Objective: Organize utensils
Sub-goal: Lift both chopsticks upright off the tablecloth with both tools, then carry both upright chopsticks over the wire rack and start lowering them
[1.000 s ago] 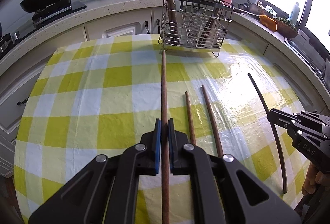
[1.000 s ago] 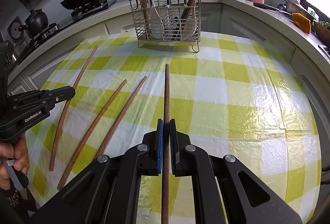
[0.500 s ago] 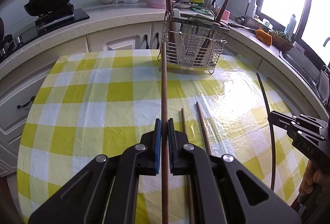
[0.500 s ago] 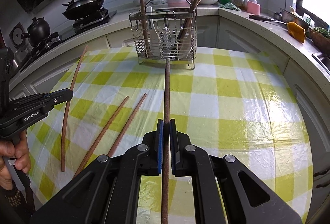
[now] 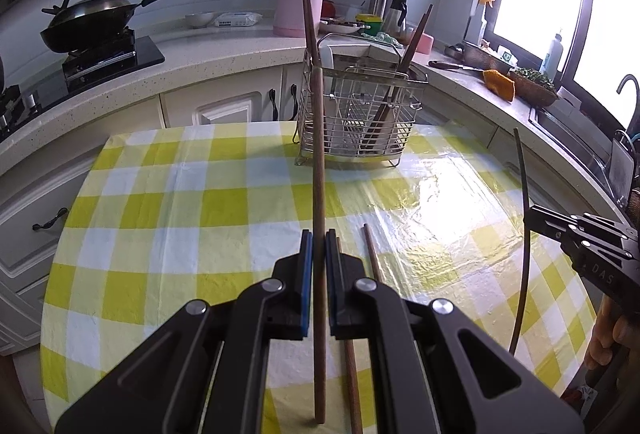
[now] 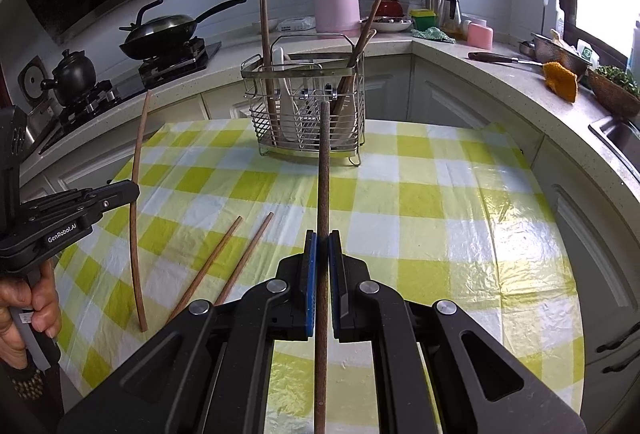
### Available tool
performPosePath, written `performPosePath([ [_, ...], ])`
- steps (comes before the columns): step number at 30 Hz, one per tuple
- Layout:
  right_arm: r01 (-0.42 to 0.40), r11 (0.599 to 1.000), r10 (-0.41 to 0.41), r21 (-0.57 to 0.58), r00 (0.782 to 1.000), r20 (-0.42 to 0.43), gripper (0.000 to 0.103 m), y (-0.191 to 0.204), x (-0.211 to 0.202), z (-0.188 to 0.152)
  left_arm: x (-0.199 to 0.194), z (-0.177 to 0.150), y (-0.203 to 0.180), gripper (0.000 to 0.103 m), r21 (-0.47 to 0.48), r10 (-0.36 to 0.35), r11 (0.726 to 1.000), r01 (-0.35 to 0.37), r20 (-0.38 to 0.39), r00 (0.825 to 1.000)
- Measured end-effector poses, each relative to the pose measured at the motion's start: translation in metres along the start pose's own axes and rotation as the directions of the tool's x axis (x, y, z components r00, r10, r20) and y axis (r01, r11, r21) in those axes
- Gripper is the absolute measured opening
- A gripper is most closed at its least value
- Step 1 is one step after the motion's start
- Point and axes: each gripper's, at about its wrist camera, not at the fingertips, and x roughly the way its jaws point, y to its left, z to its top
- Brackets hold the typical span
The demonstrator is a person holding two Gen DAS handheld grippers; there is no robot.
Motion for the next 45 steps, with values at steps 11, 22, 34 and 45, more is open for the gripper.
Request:
performPosePath([
  [11, -0.003, 1.0, 0.003, 0.014, 1.0, -0.003, 0.006, -0.005, -0.003, 0.001, 0.0, 0.005, -0.003, 0.006, 0.012, -0.018, 1.0, 0.018, 0.01, 1.0],
  [22, -0.007, 1.0, 0.007, 0.001, 1.0, 0.005, 0.006, -0.006, -0.006, 0.017, -0.004, 0.016, -0.005, 0.006, 0.031, -0.028, 0.999, 0.027, 0.021, 0.999],
  [34, -0.027, 1.0, 0.027, -0.008, 0.999, 0.018, 0.006, -0.01, -0.006, 0.042, -0.007, 0.034, -0.008, 0.006, 0.049, -0.037, 0.998, 0.035, 0.044, 0.998],
  [45, -0.024, 1.0, 0.024, 0.004, 1.0, 0.016, 0.006, -0.02, -0.004, 0.05, -0.009, 0.05, -0.014, 0.006, 0.063, -0.048, 0.997, 0.044, 0.051, 0.998],
])
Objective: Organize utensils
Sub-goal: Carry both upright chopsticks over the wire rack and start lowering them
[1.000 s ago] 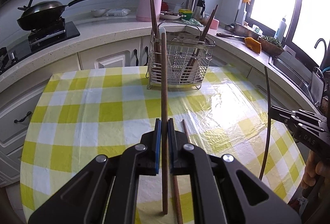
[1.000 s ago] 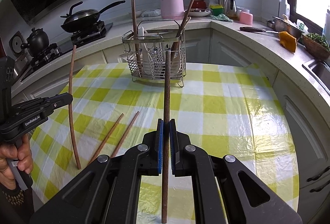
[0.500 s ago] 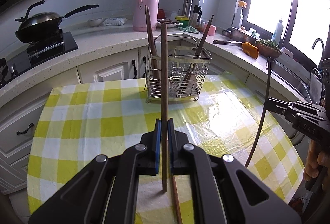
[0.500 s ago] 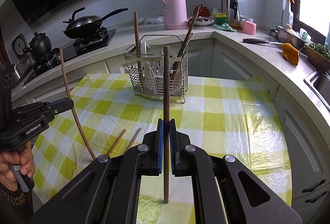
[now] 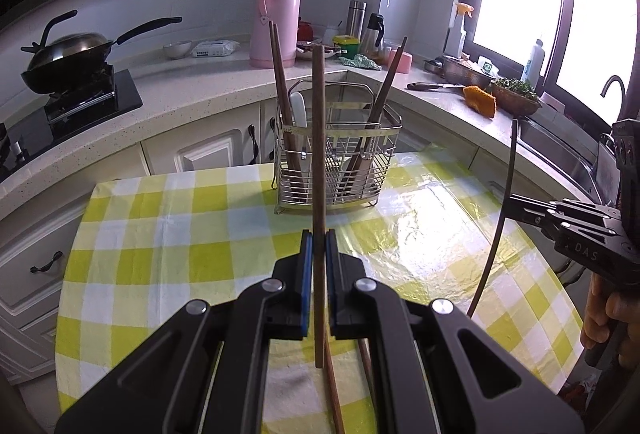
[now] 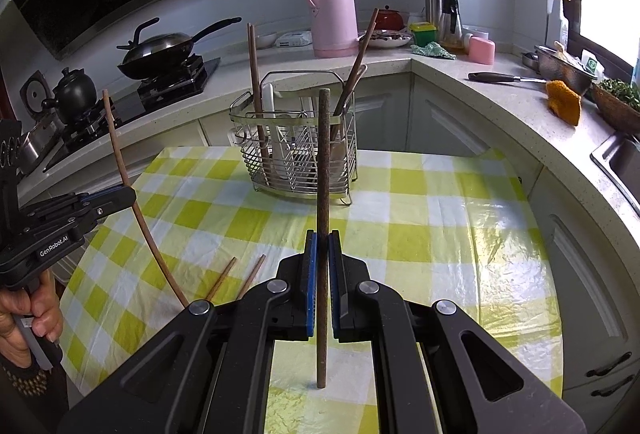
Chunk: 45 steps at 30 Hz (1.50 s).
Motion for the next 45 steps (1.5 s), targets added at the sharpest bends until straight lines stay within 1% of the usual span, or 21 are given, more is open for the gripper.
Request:
performPosePath([
  [13, 0.015, 1.0, -0.015, 0.002, 1.0, -0.002, 0.006, -0.003, 0.0, 0.003, 0.005, 0.004, -0.008, 0.006, 0.013, -0.035, 0.999, 0.035, 0.015, 0.999],
  [18, 0.026, 1.0, -0.026, 0.003, 1.0, -0.002, 0.006, -0.006, -0.001, 0.005, 0.007, 0.006, -0.007, 0.006, 0.02, -0.034, 0.999, 0.033, 0.009, 0.999],
  [20, 0.027, 1.0, -0.027, -0.001, 1.0, -0.002, 0.006, -0.006, -0.002, 0.007, 0.009, 0.008, -0.006, 0.006, 0.015, -0.044, 0.999, 0.044, 0.001, 0.999],
  [24, 0.026, 0.999, -0.026, -0.019, 1.0, 0.006, 0.006, -0.004, -0.004, 0.014, 0.009, 0.016, -0.002, 0.006, 0.003, -0.061, 0.998, 0.061, -0.002, 0.998],
  [36, 0.015, 0.999, -0.014, -0.046, 1.0, 0.026, 0.005, -0.002, -0.003, 0.042, 0.006, 0.041, -0.008, 0.006, 0.042, -0.053, 0.998, 0.052, 0.029, 0.998],
  [45, -0.002, 0.998, 0.004, -0.067, 1.0, 0.029, 0.005, -0.001, -0.003, 0.062, 0.016, 0.054, -0.003, 0.006, 0.038, -0.051, 0.998, 0.05, 0.033, 0.998],
])
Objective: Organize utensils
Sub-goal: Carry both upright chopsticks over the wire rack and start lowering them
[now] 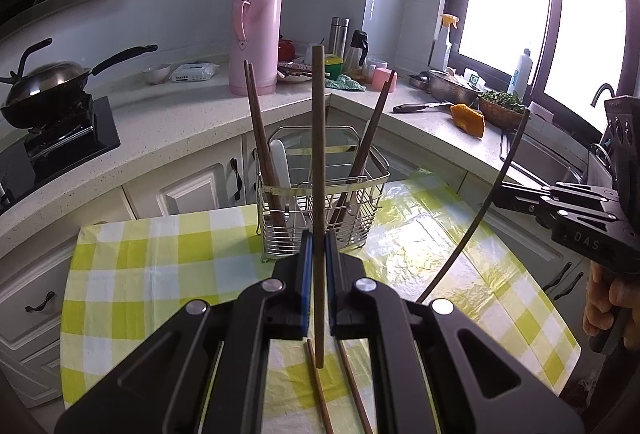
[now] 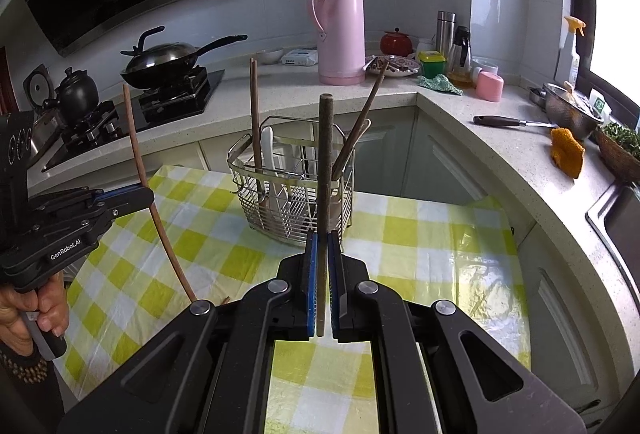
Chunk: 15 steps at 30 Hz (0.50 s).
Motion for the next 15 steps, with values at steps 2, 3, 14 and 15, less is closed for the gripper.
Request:
performPosePath([
  [2, -0.008, 1.0, 0.008, 0.008, 1.0, 0.013, 0.005, -0.001, -0.001, 0.005, 0.0, 0.002, -0.001, 0.006, 0.016, 0.003, 1.0, -0.003, -0.001, 1.0],
  [3, -0.009, 1.0, 0.009, 0.008, 1.0, 0.02, 0.005, -0.002, -0.001, 0.007, 0.0, 0.002, -0.001, 0.006, 0.023, 0.006, 1.0, -0.006, -0.002, 1.0],
  [14, -0.018, 1.0, 0.019, -0.008, 0.998, 0.052, 0.005, -0.014, -0.008, 0.031, 0.008, 0.015, -0.002, 0.006, 0.049, 0.037, 0.998, -0.036, -0.017, 0.999],
  [15, -0.013, 1.0, 0.014, -0.011, 0.999, 0.053, 0.005, -0.014, -0.008, 0.034, 0.009, 0.017, -0.002, 0.006, 0.049, 0.033, 0.998, -0.032, -0.017, 0.999],
])
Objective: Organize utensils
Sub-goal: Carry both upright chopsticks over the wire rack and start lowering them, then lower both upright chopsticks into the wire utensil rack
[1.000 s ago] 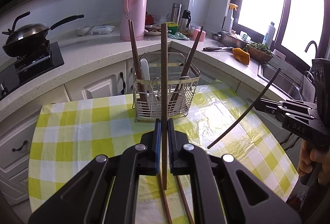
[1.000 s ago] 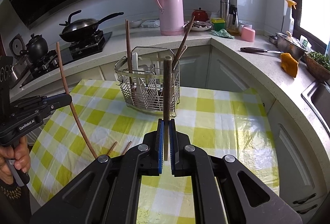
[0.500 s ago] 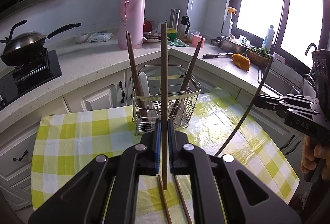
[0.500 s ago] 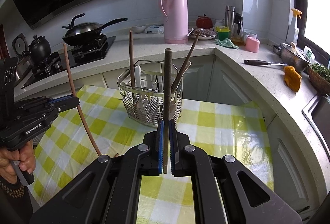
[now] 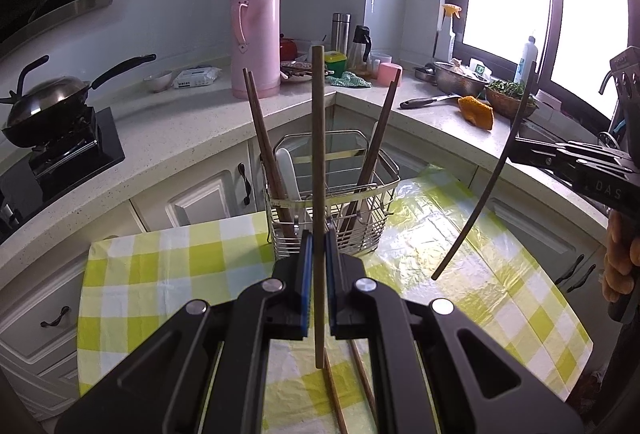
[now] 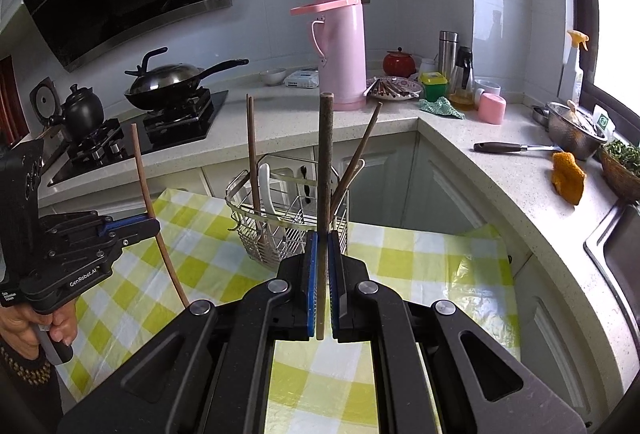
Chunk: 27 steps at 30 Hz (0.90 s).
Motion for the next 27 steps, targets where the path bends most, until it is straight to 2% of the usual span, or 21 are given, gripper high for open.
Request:
performPosePath([
  [14, -0.014, 1.0, 0.014, -0.023, 1.0, -0.012, 0.005, -0.007, 0.017, 0.049, 0.006, 0.044, 0.01, 0.006, 0.001, -0.017, 1.0, 0.017, 0.024, 1.0],
  [27, -0.039, 0.999, 0.038, -0.035, 0.999, -0.019, 0.005, -0.005, 0.016, 0.105, -0.009, 0.11, 0.011, 0.006, -0.011, -0.033, 0.999, 0.034, 0.083, 0.996],
])
